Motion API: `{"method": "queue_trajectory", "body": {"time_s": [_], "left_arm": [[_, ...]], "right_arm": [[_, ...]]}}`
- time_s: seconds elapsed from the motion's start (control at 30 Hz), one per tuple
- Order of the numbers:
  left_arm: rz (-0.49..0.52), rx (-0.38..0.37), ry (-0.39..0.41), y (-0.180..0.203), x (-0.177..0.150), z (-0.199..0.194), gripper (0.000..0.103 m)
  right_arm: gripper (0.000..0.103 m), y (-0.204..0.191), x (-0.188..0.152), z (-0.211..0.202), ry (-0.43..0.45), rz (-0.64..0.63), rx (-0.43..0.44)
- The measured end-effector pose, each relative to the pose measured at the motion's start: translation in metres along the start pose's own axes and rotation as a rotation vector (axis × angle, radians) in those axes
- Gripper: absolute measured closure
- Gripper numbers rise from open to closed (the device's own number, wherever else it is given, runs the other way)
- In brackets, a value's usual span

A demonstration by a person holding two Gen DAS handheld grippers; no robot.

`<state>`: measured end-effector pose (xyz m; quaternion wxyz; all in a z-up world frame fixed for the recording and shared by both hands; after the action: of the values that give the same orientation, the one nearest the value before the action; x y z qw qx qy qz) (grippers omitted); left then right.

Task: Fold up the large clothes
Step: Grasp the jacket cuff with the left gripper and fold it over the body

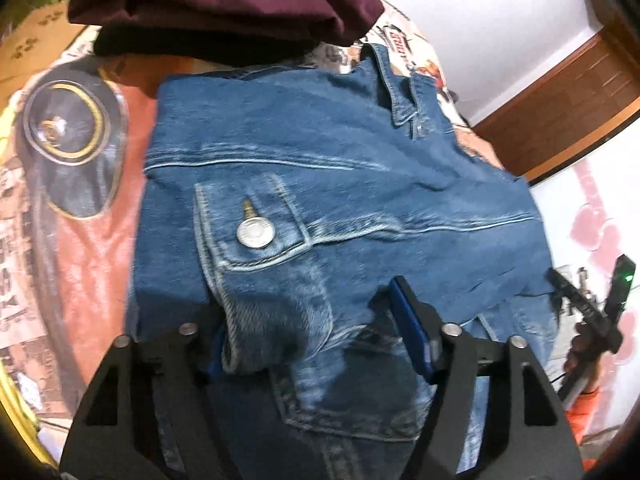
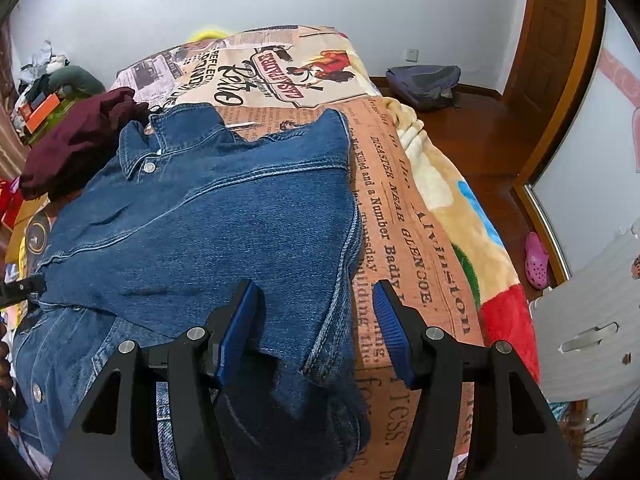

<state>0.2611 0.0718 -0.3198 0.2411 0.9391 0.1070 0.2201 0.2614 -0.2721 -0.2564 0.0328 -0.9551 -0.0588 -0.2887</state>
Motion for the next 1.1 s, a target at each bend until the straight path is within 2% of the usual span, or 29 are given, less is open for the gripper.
{"method": "queue_trajectory", "body": {"time_s": [0.07, 0.1, 0.13, 0.17, 0.27, 0.4, 0.5, 0.6, 0.73, 0.87, 1.0, 1.1], "left_arm": [[-0.013, 0.031, -0.013, -0.002, 0.005, 0.002, 0.058], [-0.014, 0.034, -0.009, -0.001, 0.008, 0.001, 0.060], [-0.010, 0.037, -0.002, -0.001, 0.009, -0.003, 0.067], [0.008, 0.061, 0.015, 0.001, 0.014, -0.007, 0.079], [0.091, 0.144, 0.063, 0.014, 0.029, -0.017, 0.082], [0.179, 0.143, 0.149, 0.048, 0.058, -0.039, 0.084], [0.267, 0.122, 0.242, 0.081, 0.089, -0.070, 0.084], [0.359, 0.154, 0.352, 0.103, 0.115, -0.100, 0.084], [0.384, 0.190, 0.411, 0.101, 0.128, -0.118, 0.084], [0.348, 0.237, 0.384, 0.070, 0.129, -0.108, 0.084], [0.287, 0.308, 0.285, 0.016, 0.117, -0.071, 0.084], [0.201, 0.295, 0.185, -0.024, 0.098, -0.040, 0.081]], "right_arm": [[0.047, 0.000, 0.000, 0.000, 0.000, 0.000, 0.001], [0.047, 0.000, 0.000, 0.000, 0.000, 0.000, 0.001], [0.047, 0.000, 0.000, -0.001, 0.000, 0.000, 0.001], [0.047, 0.000, 0.000, -0.001, 0.000, 0.001, -0.001], [0.047, 0.001, 0.007, -0.005, 0.011, -0.011, -0.014], [0.047, 0.002, 0.024, -0.019, 0.058, -0.038, -0.036], [0.047, 0.004, 0.039, -0.031, 0.100, -0.025, -0.016], [0.047, 0.003, 0.050, -0.038, 0.130, -0.009, -0.010], [0.047, -0.007, 0.050, -0.034, 0.120, -0.009, 0.021], [0.047, -0.017, 0.040, -0.019, 0.077, -0.042, 0.019], [0.047, -0.027, 0.023, 0.002, 0.003, -0.090, 0.015], [0.047, -0.030, 0.015, 0.007, -0.019, -0.099, 0.015]]}}
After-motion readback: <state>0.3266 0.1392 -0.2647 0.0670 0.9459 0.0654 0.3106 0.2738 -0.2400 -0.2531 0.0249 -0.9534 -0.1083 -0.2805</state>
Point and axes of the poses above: each gripper's, at about its wrist camera, not at the fingertips, and z roughly the way its jaws point, y to its right, x to its top, the point moved 9 cm from there along z, roughly the way its jaws point, and after that the axes turned 3 degrees about -x, right-handed, at the moved point
